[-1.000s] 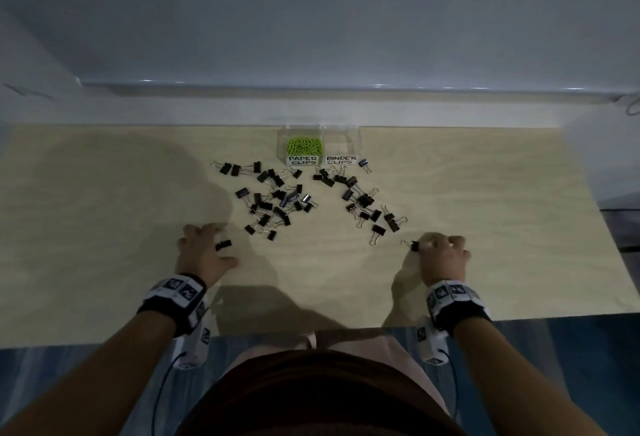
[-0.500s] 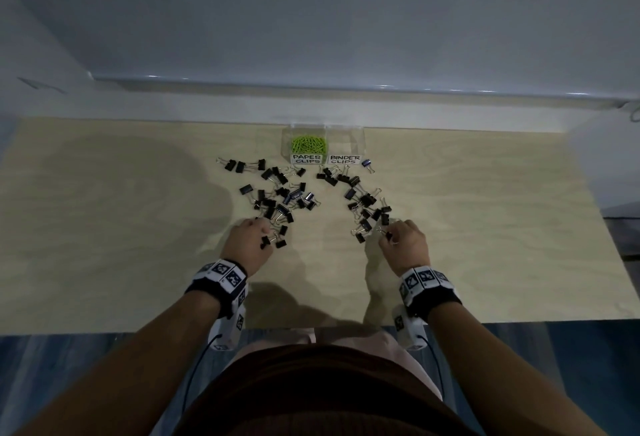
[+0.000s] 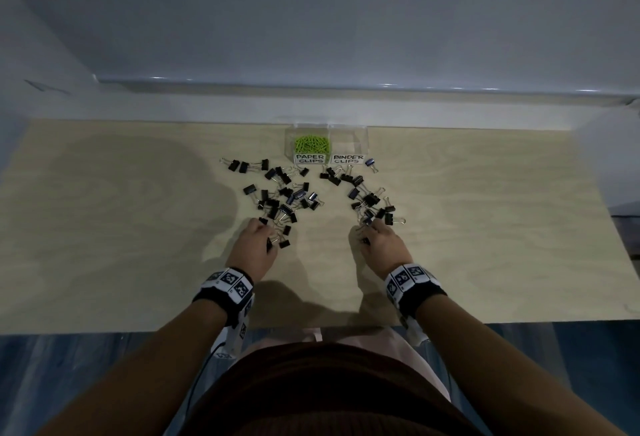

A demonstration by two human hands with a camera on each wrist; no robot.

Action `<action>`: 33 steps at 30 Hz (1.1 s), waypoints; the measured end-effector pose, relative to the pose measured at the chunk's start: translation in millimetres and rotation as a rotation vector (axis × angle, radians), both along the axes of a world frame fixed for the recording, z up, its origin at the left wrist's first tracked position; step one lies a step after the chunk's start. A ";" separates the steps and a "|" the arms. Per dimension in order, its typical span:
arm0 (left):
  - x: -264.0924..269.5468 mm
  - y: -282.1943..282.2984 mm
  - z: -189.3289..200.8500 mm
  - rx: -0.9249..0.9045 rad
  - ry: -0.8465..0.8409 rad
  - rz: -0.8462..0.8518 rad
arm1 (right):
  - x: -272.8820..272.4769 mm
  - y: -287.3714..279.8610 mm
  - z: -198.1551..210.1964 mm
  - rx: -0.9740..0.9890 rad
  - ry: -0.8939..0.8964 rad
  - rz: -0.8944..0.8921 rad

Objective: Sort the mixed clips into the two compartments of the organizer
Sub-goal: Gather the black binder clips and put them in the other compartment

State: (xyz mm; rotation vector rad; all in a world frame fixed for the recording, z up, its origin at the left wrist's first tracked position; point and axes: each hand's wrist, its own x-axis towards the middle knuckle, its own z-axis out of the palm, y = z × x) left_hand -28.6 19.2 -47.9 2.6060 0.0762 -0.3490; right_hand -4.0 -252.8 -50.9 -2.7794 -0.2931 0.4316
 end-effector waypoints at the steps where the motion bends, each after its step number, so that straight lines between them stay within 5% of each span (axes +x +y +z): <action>1: 0.7 -1.0 0.6 0.004 -0.006 -0.001 | 1.6 -0.2 1.8 -0.020 0.025 0.008; 7: 10.4 -2.3 10.3 0.079 0.030 -0.079 | 16.6 2.1 11.2 -0.077 0.125 0.050; 13: 19.0 2.9 12.1 0.139 0.055 -0.283 | 34.2 -0.2 23.5 0.236 0.079 -0.258; 20: 25.1 6.6 12.2 0.112 0.184 -0.196 | 118.4 15.3 66.2 0.580 0.029 -0.500; 27: 41.1 8.3 21.6 0.093 0.274 -0.225 | 193.1 32.5 85.7 0.348 -0.002 -0.313; 33: 106.9 -20.0 68.5 -0.120 0.129 -0.180 | 170.4 -1.9 50.1 0.224 0.038 -0.476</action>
